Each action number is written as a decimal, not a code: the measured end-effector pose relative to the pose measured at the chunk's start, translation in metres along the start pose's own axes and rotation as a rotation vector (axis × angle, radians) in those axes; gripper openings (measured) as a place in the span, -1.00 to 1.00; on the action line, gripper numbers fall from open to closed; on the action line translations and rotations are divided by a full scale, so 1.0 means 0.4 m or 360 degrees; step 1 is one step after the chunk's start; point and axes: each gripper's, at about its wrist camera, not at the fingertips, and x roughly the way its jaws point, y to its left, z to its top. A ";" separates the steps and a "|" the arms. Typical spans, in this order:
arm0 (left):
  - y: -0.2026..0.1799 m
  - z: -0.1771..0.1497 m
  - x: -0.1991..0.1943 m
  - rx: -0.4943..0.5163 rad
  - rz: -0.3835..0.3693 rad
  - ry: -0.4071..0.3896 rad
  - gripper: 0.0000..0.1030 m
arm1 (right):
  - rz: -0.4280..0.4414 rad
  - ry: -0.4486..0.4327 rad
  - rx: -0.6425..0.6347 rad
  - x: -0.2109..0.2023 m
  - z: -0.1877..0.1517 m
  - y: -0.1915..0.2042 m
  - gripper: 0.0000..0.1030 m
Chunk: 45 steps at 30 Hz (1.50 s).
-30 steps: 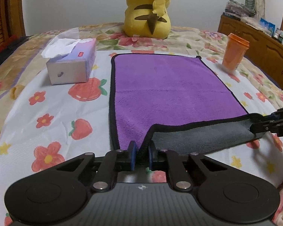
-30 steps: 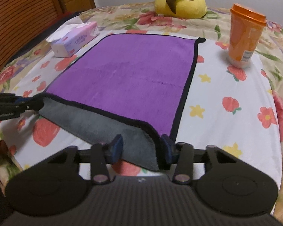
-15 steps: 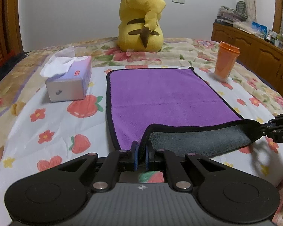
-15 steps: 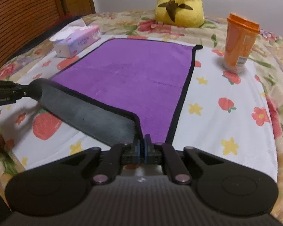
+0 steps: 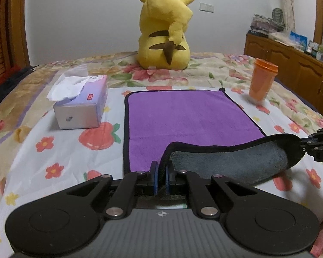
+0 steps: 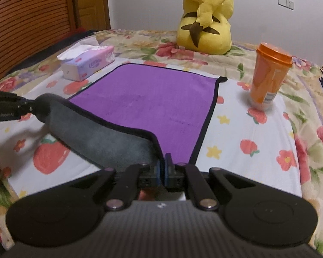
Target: Fold towel
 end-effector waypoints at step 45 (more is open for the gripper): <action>0.002 0.169 0.080 0.0090 0.0029 -0.0165 -0.82 | -0.0105 -0.0097 -0.0195 0.100 0.182 -0.043 -0.92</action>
